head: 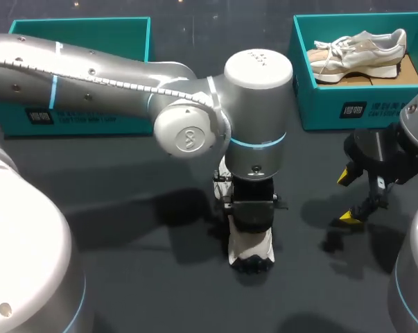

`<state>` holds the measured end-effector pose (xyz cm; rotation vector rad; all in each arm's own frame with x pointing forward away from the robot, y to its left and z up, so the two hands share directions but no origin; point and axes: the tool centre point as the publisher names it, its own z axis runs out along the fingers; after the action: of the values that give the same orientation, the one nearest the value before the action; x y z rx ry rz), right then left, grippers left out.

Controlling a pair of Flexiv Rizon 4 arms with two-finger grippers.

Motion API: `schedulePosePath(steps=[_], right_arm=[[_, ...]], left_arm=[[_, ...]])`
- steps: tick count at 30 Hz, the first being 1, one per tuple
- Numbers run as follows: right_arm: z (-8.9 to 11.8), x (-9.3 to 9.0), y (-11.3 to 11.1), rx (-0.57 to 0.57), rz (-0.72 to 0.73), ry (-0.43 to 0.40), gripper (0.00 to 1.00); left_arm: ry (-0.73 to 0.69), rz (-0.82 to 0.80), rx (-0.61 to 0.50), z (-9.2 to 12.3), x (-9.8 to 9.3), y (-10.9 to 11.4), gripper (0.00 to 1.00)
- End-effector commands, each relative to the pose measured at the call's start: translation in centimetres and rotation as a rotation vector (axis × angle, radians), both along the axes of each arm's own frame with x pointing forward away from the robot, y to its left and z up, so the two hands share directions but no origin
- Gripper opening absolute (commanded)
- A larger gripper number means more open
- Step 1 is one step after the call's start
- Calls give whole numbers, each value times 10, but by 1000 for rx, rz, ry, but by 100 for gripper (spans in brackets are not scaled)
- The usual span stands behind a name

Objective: Take the shoe out of the shoebox, open the shoe tongue, remove and reinsert the insole, then place the shoe into the shoebox

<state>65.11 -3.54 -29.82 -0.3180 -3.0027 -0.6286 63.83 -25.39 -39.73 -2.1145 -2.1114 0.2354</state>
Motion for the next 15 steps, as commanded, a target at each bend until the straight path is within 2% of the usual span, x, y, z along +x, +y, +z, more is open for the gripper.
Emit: schedulePosePath(steps=[1,10,15], right_arm=[[0,-2,0,-2,-1,-3,100],[0,-2,0,-2,-1,-3,100],[0,-2,0,-2,-1,-3,100]], left_arm=[[-26,17,24,-25,6,-8,0],[-167,70,16,-15,27,-7,0],[-190,72,-16,1,32,-6,0]])
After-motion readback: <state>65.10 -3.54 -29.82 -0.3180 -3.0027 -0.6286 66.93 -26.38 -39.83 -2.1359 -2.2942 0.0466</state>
